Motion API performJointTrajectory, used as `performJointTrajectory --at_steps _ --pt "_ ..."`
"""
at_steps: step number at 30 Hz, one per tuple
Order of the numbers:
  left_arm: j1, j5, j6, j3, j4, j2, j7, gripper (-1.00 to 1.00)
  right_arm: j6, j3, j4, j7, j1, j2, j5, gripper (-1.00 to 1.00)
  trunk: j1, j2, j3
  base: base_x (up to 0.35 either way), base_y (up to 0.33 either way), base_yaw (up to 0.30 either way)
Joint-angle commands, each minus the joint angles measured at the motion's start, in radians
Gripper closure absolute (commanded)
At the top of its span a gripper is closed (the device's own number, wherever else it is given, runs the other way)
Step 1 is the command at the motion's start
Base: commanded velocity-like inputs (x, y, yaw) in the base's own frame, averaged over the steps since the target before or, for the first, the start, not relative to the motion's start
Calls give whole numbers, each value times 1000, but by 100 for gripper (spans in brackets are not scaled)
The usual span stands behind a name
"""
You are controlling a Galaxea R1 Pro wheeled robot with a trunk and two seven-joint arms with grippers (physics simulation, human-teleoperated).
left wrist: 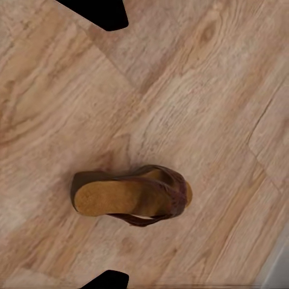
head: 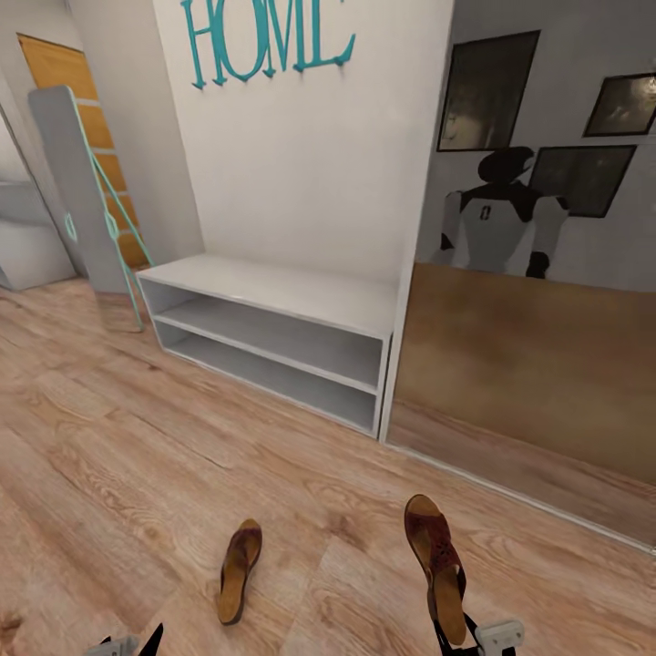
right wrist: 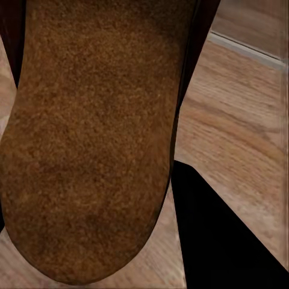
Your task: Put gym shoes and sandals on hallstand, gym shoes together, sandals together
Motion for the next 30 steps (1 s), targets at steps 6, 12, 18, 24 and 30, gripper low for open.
performJointTrajectory --at_steps 6,12,18,24,30 --pt "-1 5 0 3 1 0 -8 -100 -2 3 0 7 -1 -1 -11 100 0 0 -1 116 5 -268" --pt "-1 -2 0 2 1 -1 -8 -100 -2 3 -1 8 -1 -1 -11 100 0 0 -1 16 1 -192" --pt "-33 -16 17 -34 43 -1 166 -100 1 31 -34 28 -1 0 -7 100 0 0 -1 2 0 -23" --pt "-217 -45 66 -188 163 1 239 -100 28 81 -172 84 -1 -7 -7 100 0 0 -1 0 0 -3" --pt "-449 -57 123 -289 389 4 347 -100 228 96 -389 158 -1 -11 -7 100 0 0 -1 0 0 0"
